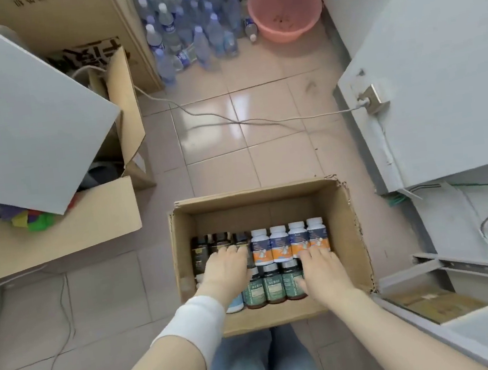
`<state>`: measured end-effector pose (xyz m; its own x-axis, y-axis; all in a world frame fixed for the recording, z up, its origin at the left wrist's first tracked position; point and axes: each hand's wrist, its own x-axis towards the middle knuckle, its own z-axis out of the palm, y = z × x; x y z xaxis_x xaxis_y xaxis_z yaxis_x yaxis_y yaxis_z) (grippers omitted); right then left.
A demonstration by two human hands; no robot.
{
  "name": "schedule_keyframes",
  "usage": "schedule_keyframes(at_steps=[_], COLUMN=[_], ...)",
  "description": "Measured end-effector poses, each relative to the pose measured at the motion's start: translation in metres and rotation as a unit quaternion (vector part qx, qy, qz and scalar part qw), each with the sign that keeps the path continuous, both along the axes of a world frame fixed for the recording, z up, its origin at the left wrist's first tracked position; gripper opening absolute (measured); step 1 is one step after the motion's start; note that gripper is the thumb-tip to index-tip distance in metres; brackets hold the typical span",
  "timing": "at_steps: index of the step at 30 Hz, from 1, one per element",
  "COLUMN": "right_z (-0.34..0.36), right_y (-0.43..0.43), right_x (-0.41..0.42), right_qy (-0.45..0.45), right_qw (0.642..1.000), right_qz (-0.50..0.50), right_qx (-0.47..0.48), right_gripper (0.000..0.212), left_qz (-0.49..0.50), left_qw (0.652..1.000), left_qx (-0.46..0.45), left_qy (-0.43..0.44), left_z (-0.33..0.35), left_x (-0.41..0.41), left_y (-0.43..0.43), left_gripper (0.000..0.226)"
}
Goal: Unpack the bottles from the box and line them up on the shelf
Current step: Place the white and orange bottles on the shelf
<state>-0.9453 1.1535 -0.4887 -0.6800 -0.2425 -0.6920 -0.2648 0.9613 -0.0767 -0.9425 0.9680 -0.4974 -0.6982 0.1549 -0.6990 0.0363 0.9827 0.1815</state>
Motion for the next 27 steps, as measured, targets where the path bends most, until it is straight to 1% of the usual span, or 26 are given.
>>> schedule_keyframes(at_steps=[3, 6, 11, 13, 15, 20, 24, 27], right_z=[-0.048, -0.086, -0.121, -0.126, -0.129, -0.133, -0.138, -0.135], right_y=[0.000, -0.003, 0.001, 0.003, 0.003, 0.002, 0.004, 0.003], right_x=[-0.028, -0.050, -0.069, -0.074, -0.079, -0.083, -0.075, -0.069], right_qy=[0.000, 0.001, -0.026, -0.045, -0.067, -0.088, -0.066, -0.042], right_qw=[0.999, 0.998, 0.999, 0.999, 0.998, 0.993, 0.987, 0.977], right_qz=[-0.033, -0.049, 0.017, 0.019, 0.011, -0.057, -0.121, -0.180], right_qx=[-0.028, -0.050, -0.017, -0.006, -0.007, -0.050, -0.086, -0.104], right_gripper=[0.066, 0.076, 0.087, 0.090, 0.088, 0.082, 0.077, 0.072], left_qz=[0.056, 0.062, 0.066, 0.062, 0.064, 0.137, 0.181, 0.194], left_qw=[0.997, 0.996, 0.993, 0.991, 0.989, 0.980, 0.972, 0.964], left_qx=[0.035, 0.057, 0.068, 0.075, 0.081, 0.105, 0.145, 0.181], left_qy=[0.027, 0.034, -0.064, -0.095, -0.105, -0.098, -0.028, 0.013], left_z=[-0.039, -0.076, -0.114, -0.121, -0.124, -0.131, -0.128, -0.124], left_x=[-0.027, -0.050, -0.065, -0.066, -0.066, -0.060, -0.054, -0.049], left_y=[0.002, 0.006, 0.009, 0.011, 0.013, 0.011, 0.010, 0.009], left_gripper=[0.041, 0.044, 0.050, 0.052, 0.051, 0.051, 0.048, 0.042])
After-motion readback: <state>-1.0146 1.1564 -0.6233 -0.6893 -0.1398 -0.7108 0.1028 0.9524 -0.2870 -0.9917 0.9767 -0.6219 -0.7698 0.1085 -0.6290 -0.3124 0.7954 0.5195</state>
